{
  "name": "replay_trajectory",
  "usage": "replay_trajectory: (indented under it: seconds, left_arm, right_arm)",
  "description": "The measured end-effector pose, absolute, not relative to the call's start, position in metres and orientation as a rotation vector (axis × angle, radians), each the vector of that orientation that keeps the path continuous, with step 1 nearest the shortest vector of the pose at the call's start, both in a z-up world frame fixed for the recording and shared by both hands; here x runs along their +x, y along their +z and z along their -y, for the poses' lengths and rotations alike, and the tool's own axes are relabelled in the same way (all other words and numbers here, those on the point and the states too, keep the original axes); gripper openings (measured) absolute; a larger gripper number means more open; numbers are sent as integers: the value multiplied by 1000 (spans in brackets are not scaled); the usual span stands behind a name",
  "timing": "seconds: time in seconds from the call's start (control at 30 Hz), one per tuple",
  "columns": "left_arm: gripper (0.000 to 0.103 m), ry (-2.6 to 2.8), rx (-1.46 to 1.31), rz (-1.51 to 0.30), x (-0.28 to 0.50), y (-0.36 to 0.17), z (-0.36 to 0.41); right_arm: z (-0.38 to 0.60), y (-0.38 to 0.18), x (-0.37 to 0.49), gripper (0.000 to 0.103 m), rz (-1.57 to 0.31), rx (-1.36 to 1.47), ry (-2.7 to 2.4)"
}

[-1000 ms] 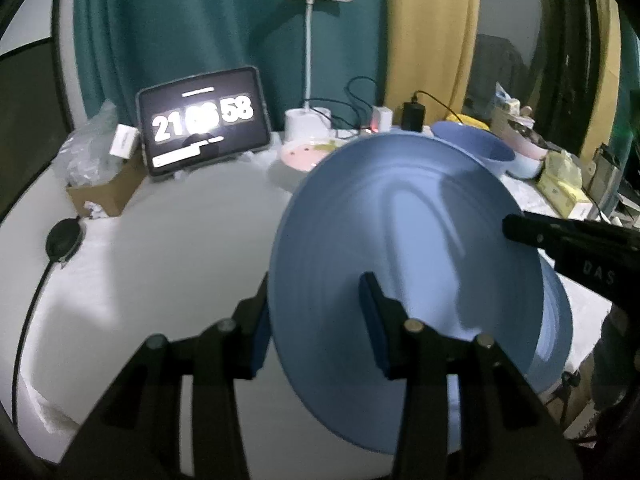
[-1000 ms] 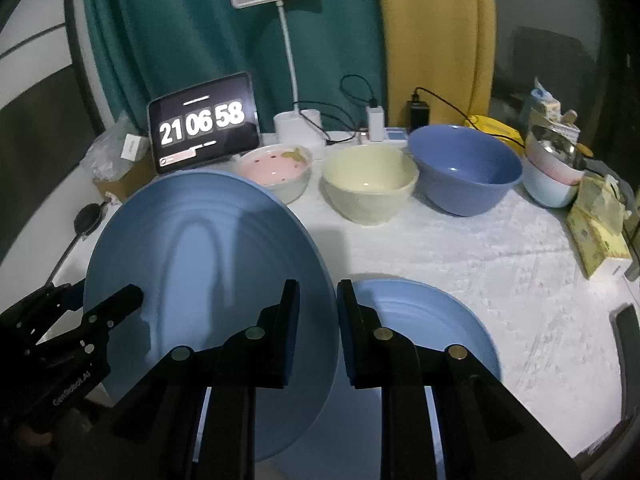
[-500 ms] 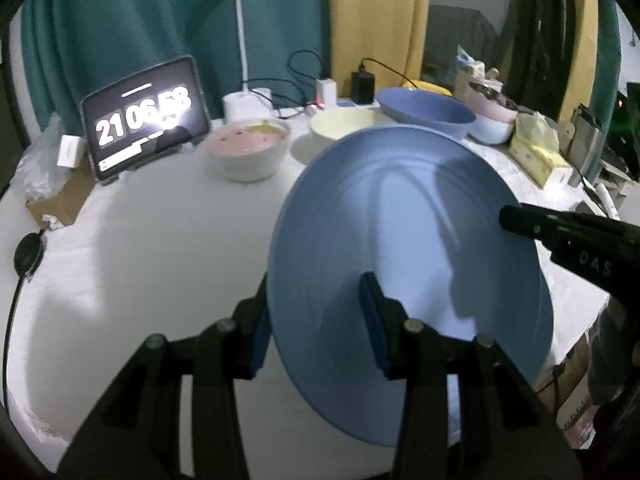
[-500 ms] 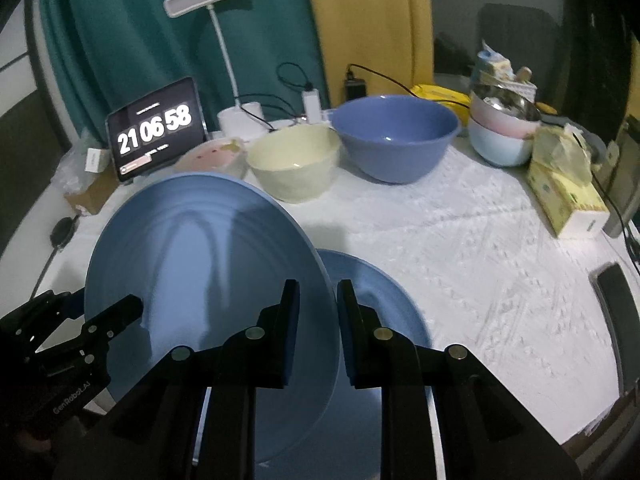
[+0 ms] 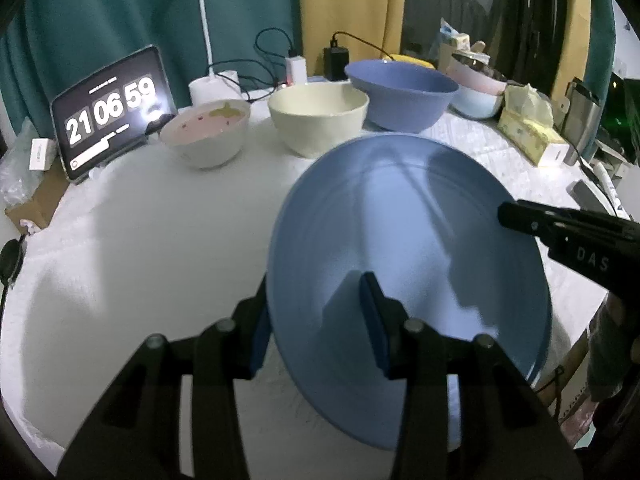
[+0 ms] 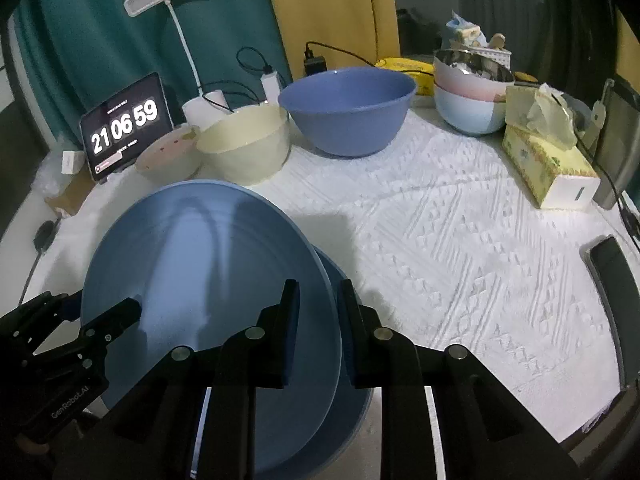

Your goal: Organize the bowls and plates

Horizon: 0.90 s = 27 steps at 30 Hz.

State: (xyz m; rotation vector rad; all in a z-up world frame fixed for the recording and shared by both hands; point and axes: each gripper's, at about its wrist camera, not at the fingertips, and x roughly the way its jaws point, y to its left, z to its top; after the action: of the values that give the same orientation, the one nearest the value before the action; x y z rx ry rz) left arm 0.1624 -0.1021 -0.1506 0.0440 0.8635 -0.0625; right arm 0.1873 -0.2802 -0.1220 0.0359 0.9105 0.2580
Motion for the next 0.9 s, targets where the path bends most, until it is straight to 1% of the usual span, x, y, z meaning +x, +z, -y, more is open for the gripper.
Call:
replay_trajectory:
  seconds: [0.3,0.57,0.6,0.67,0.7,0.9]
  left_arm:
    - [46,-77,67,-904,170,-163,109]
    - [48,-123,95,-936,168,-172,115]
    - [48,-123,88,-938,168,-173,114]
    - [48,-112,79,-941,167,-173,110]
    - [49,-105,72,-940,166,-172,109]
    - [49,-55,-10,-908,164,-164,89]
  right_arm:
    - [284,-134,195,22,-944,38,242]
    - [296,-133,193,25,-942,47,222]
    - [297,-133,192,25,-940,45,221]
    - [298,-134,191,31,-939,42,208]
    - [299,-135,191,32,-941,44,203]
    - [302,-134,189,34,-943,54,191]
